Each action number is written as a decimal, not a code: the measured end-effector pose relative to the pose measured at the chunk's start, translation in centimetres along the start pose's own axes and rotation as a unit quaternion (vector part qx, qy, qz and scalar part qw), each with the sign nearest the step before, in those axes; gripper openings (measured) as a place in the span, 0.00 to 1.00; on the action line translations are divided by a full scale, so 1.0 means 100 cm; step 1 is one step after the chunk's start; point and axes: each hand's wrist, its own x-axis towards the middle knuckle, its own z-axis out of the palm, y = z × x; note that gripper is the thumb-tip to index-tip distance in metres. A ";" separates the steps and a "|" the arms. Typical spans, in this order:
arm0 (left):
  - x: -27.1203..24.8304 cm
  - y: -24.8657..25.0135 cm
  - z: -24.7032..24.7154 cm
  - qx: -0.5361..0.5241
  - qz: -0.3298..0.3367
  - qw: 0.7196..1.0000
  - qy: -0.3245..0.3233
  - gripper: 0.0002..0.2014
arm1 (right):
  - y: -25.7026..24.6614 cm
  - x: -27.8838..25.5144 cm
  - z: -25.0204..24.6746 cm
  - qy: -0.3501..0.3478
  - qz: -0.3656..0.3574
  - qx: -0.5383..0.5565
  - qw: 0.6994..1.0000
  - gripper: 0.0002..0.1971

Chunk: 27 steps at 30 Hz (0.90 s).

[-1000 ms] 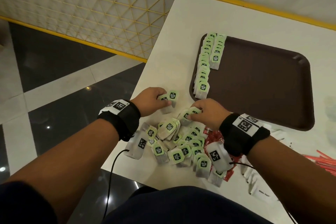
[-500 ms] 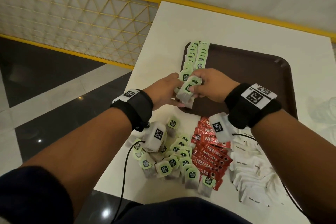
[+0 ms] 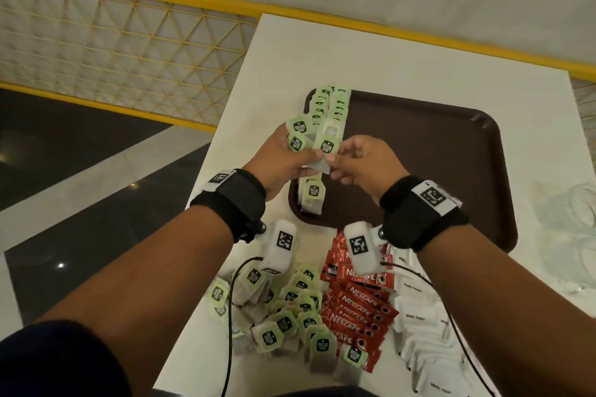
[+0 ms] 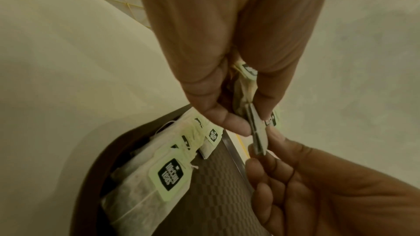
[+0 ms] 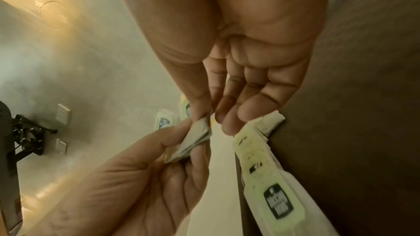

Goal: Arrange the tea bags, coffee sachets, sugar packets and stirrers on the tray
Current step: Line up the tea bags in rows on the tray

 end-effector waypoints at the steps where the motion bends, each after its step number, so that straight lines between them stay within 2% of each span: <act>1: 0.001 -0.002 0.000 0.002 0.003 1.000 -0.004 0.22 | 0.005 0.001 0.002 0.004 0.001 0.011 1.000 0.14; 4: 0.006 -0.008 0.001 0.009 0.000 1.000 -0.009 0.22 | 0.013 0.004 0.006 0.019 -0.002 0.029 0.999 0.11; 9: 0.017 -0.013 0.001 -0.021 -0.030 0.999 0.013 0.19 | 0.018 0.015 0.005 -0.003 -0.003 0.031 1.000 0.06; 12: 0.026 -0.018 -0.003 -0.025 -0.025 0.998 0.060 0.19 | 0.020 0.023 0.002 0.003 0.004 0.040 0.999 0.04; 15: 0.031 -0.020 -0.010 -0.018 -0.017 0.993 0.116 0.13 | 0.026 0.034 -0.002 0.043 0.021 0.042 0.998 0.07; 19: 0.032 -0.023 -0.023 -0.007 -0.022 0.990 0.140 0.10 | 0.038 0.056 -0.003 0.086 0.048 -0.016 0.995 0.08; 22: 0.030 -0.023 -0.026 -0.001 -0.024 0.990 0.140 0.12 | 0.043 0.071 -0.001 0.104 0.057 -0.070 0.991 0.06; 27: 0.026 -0.023 -0.030 0.002 -0.028 0.989 0.145 0.16 | 0.043 0.084 0.003 0.125 0.052 -0.100 0.986 0.08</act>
